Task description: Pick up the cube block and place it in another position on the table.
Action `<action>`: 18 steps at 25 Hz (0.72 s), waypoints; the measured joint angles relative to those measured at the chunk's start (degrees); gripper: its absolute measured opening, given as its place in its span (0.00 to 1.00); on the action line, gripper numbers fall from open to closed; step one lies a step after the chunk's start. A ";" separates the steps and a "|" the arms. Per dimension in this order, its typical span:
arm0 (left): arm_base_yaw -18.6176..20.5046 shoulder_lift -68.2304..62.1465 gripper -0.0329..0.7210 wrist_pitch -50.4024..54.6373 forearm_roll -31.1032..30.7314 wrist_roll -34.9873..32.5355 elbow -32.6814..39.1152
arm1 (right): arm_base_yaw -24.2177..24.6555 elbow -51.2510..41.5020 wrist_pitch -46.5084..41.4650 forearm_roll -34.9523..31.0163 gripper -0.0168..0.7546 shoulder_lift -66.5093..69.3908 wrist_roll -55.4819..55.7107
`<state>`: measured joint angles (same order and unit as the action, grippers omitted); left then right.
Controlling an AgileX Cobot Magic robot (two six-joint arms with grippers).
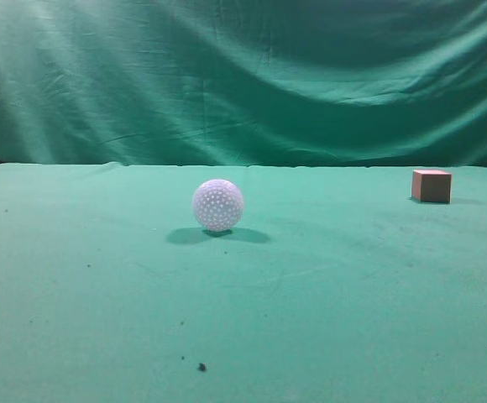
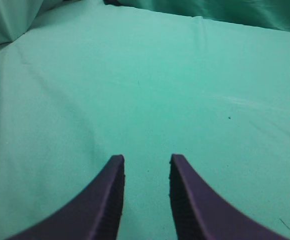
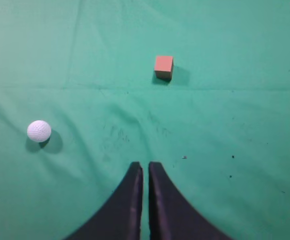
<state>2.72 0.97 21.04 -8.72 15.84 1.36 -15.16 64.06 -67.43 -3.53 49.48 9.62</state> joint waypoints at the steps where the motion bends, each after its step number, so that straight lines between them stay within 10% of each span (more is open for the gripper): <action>1: 0.00 0.00 0.39 0.00 0.00 0.00 0.00 | 0.00 -2.68 0.95 -0.68 0.02 -3.65 0.00; 10: 0.00 0.00 0.39 0.00 0.00 0.00 0.00 | 0.00 -12.07 1.85 -0.55 0.02 -19.36 -4.69; 18: 0.00 0.00 0.39 0.00 0.00 0.00 0.00 | 2.65 -29.34 21.30 0.59 0.02 -28.37 -12.85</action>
<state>2.72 0.97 21.04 -8.72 15.84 1.36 -12.52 34.72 -46.13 -2.94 21.11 -3.23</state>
